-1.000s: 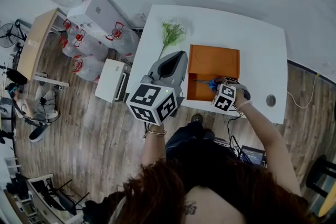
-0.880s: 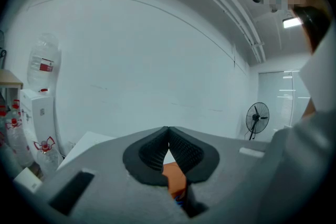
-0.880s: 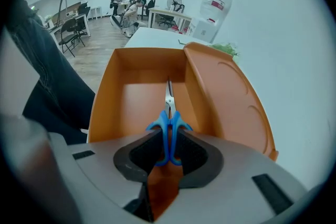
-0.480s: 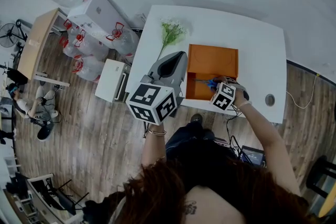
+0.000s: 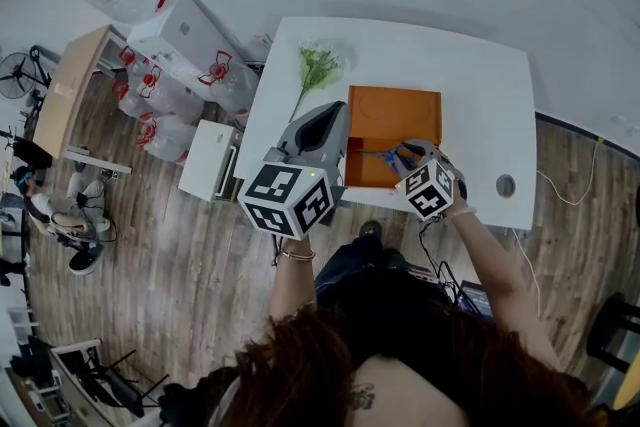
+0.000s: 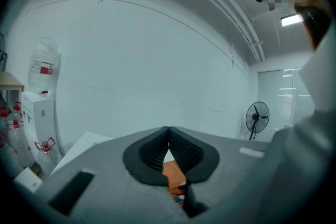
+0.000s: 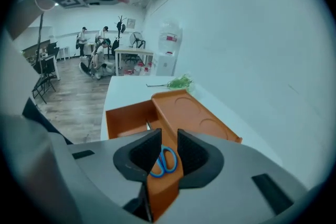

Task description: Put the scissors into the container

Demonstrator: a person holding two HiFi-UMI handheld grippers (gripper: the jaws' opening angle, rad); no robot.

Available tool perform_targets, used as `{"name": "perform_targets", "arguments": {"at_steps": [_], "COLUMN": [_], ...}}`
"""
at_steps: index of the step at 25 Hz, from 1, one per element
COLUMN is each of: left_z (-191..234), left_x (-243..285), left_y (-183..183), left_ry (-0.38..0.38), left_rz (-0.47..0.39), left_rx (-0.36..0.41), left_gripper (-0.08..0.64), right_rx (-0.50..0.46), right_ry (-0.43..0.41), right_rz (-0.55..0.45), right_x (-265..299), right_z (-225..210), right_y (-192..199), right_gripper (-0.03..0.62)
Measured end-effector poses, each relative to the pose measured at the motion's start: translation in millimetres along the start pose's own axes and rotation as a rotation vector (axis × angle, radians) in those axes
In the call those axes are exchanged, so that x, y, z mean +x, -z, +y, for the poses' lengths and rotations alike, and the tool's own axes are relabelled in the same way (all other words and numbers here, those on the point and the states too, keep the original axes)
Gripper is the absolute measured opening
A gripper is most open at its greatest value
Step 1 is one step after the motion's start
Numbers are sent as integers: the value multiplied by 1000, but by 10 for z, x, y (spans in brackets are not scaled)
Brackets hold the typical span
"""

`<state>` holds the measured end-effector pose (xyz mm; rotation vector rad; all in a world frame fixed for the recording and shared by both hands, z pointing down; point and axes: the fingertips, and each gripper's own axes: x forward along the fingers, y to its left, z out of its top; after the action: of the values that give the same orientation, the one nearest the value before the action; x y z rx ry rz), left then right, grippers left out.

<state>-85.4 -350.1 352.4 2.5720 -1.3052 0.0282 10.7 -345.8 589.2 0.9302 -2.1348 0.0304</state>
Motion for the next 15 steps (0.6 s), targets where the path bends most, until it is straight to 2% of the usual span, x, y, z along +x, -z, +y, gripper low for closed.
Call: {"name": "perform_targets", "arguments": {"at_steps": [7,12,15], "left_z": [-172,-258,-306], "left_x": [-39,-62,-80], "left_y": [1,-2,-14], "left_ry": [-1,-5,-3], "left_rz": [1,-16,-23], "left_rx": [53,45,42], "left_gripper": [16,17,17], "right_rx": [153,298,333], "right_ry": [124,196,235], "right_rz": [-157,-280,-344], "right_x": [-458,-808,-1020], "right_z": [-265,-457,-560], "right_y": [-345,-567,-706], "right_gripper": [60,34,22]}}
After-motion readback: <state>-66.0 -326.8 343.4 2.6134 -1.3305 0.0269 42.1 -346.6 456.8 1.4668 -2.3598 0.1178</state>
